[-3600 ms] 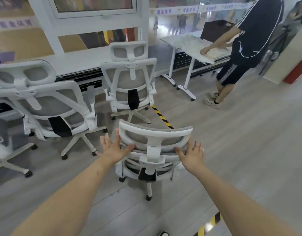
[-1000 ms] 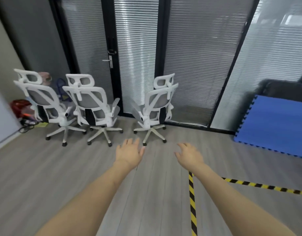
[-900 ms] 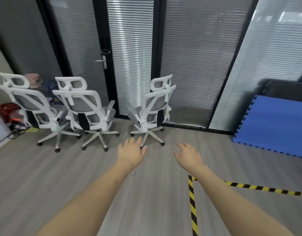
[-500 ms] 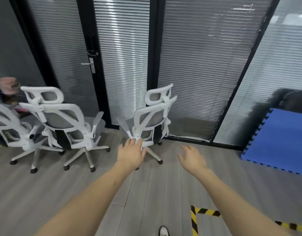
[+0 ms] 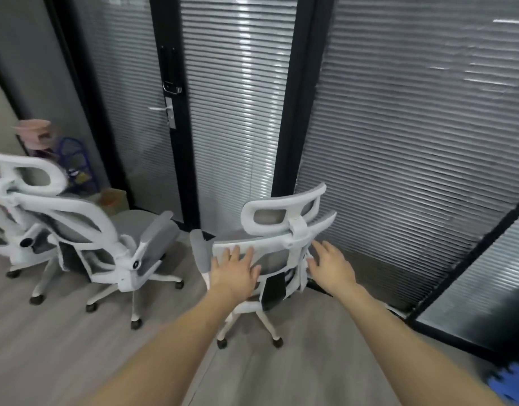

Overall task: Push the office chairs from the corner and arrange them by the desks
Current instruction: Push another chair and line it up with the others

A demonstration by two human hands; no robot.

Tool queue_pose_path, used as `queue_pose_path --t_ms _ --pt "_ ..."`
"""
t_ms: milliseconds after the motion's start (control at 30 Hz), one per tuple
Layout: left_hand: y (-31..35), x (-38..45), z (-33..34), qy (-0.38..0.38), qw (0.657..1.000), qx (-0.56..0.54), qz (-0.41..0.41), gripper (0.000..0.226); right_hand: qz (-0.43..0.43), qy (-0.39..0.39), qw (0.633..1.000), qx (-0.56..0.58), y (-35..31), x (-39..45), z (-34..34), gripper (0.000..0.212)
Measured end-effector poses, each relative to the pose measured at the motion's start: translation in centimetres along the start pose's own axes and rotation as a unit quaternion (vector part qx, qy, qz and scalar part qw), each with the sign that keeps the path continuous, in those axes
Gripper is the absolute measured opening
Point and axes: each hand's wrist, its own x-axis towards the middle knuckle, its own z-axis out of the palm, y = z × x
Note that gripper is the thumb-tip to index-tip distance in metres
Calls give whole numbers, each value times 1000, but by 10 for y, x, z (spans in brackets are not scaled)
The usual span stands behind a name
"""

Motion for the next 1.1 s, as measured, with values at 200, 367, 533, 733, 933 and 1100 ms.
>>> queue_pose_path --t_ms 200,367,533,733,933,1100 --pt "28 70 21 -71 994 -14 -78 67 -36 -57 997 -35 34 97 3 66" --pt "27 87 36 -42 996 3 -83 69 -103 -128 980 -115 44 138 20 81" --pt "13 83 29 -53 994 28 -90 69 -121 -115 980 -112 36 123 40 83" --pt "-53 70 21 -63 996 15 -68 69 -118 -90 985 -88 -16 84 60 75" --pt "-115 75 6 -75 997 -13 -7 66 -66 -59 993 -80 -66 55 72 62" --pt "-155 93 -9 -83 996 -26 36 63 -28 -34 996 -78 -106 37 84 57"
